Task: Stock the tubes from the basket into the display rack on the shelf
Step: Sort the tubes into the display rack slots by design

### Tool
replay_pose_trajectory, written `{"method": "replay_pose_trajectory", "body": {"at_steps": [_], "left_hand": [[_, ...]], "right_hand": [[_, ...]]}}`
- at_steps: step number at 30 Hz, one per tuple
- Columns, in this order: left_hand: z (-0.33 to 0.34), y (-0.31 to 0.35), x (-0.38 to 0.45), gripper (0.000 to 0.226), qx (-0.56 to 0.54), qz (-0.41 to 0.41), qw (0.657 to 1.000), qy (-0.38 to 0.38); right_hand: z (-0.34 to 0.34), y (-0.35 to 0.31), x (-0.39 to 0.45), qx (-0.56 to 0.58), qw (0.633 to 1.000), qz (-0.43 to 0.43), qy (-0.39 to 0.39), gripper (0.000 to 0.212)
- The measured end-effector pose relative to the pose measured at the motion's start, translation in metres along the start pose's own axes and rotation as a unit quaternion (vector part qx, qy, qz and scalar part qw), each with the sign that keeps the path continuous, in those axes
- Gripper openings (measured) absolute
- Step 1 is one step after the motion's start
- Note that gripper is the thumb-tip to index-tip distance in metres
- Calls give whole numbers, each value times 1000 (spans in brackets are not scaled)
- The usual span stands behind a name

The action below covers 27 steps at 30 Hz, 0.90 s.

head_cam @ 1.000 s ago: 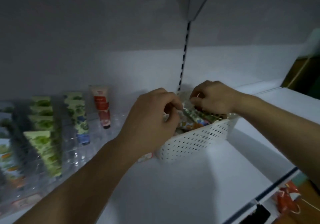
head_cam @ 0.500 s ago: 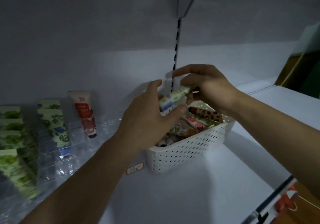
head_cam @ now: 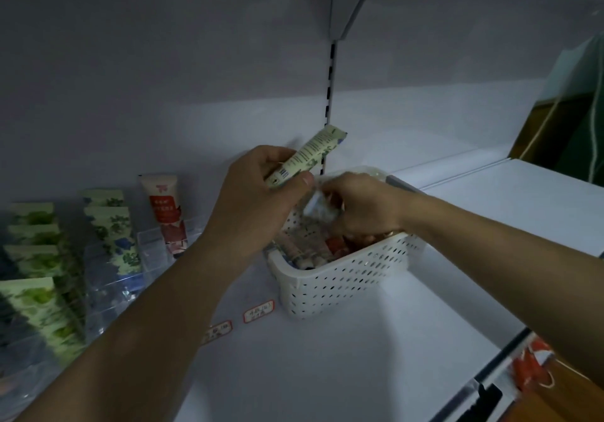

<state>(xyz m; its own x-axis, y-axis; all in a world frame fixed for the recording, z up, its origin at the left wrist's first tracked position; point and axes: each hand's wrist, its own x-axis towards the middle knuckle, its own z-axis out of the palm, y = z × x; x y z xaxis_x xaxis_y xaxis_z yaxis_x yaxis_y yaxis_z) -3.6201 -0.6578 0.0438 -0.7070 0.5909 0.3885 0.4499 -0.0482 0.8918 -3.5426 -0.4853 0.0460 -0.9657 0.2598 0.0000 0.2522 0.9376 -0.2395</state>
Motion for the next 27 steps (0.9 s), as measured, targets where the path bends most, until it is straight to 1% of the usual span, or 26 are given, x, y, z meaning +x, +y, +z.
{"method": "replay_pose_trajectory", "body": {"at_steps": [1,2,4,5,7,9,10,11,12,14,15,16,17,18,19,21,22,25,27], "left_hand": [[-1,0,0,22,-8,-3,1000,4],[-2,1,0,20,-12,-4,1000,7],[-1,2,-2,17,-3,1,1000,0],[0,2,-2,16,17,10,1000,-13],[2,2,-3,18,63,37,997,-37],[2,4,-2,21,59,50,996,-39],[0,5,-1,22,48,50,997,-33],[-2,6,0,23,41,48,998,-20],[-5,6,2,24,37,45,998,-1],[-10,7,5,24,31,39,998,46],[-12,7,7,27,21,35,997,63],[-15,8,8,31,0,28,997,68],[-17,10,7,35,-28,12,998,58],[-19,12,7,41,-61,-7,997,37],[-21,14,7,48,-85,-28,996,15],[-22,15,7,58,-95,-45,994,-15],[-21,14,7,54,-85,-44,995,-20],[-22,14,9,16,-68,-34,997,5],[-24,14,9,15,-62,-28,997,23]], "right_hand": [[-5,0,-1,83,996,15,43,33],[-10,0,-1,189,979,25,71,31],[-23,-2,-5,373,922,14,105,32],[-28,-8,-7,439,892,1,109,31],[-34,-21,-11,549,831,-25,85,25],[-33,-33,-13,634,771,-8,64,40],[-32,-37,-13,658,749,14,69,48],[-30,-40,-11,659,748,34,77,49],[-26,-43,-8,625,775,45,84,46],[-14,-49,-3,481,873,38,66,32],[-6,-53,-1,393,919,26,33,26],[1,-57,0,304,953,10,-14,23],[9,-61,2,222,973,-8,-62,22],[16,-65,5,165,981,-22,-98,20],[20,-68,7,141,983,-28,-116,15],[22,-68,11,166,979,-21,-115,12],[20,-66,10,191,976,-15,-106,13],[15,-59,5,283,957,5,-57,17],[12,-58,2,360,932,13,27,16]]}}
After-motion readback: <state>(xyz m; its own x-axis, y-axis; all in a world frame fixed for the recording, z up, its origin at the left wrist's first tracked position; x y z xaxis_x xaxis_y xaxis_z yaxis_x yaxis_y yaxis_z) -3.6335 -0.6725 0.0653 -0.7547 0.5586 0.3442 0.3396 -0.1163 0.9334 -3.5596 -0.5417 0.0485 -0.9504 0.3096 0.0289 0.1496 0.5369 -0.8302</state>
